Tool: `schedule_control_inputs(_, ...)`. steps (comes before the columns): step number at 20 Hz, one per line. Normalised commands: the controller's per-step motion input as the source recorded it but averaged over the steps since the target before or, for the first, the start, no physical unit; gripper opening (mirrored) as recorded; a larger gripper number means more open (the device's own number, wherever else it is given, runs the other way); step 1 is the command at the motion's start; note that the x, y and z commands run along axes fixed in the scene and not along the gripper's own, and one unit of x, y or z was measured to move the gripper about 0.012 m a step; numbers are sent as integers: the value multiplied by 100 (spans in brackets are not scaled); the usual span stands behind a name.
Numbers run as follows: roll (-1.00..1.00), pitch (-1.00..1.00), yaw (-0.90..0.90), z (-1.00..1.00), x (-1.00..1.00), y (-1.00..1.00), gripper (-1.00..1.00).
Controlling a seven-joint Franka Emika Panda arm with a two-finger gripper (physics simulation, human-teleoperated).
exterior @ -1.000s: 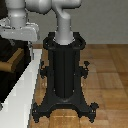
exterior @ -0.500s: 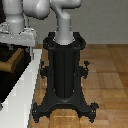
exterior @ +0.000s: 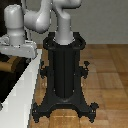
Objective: Open the door by pressing down and pulling on the handle.
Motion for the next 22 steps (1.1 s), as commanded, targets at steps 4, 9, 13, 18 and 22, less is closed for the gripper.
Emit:
schedule_control_inputs(4, 0, 0, 0, 0, 0, 0, -100)
schedule_control_inputs(9, 0, 0, 0, 0, 0, 0, -100)
schedule_control_inputs(13, 0, -8, 0, -50, 0, 0, -100)
schedule_control_inputs(18, 0, -12, 0, -60, 0, 0, -100)
schedule_control_inputs(22, 0, -8, 0, -50, 0, 0, -100)
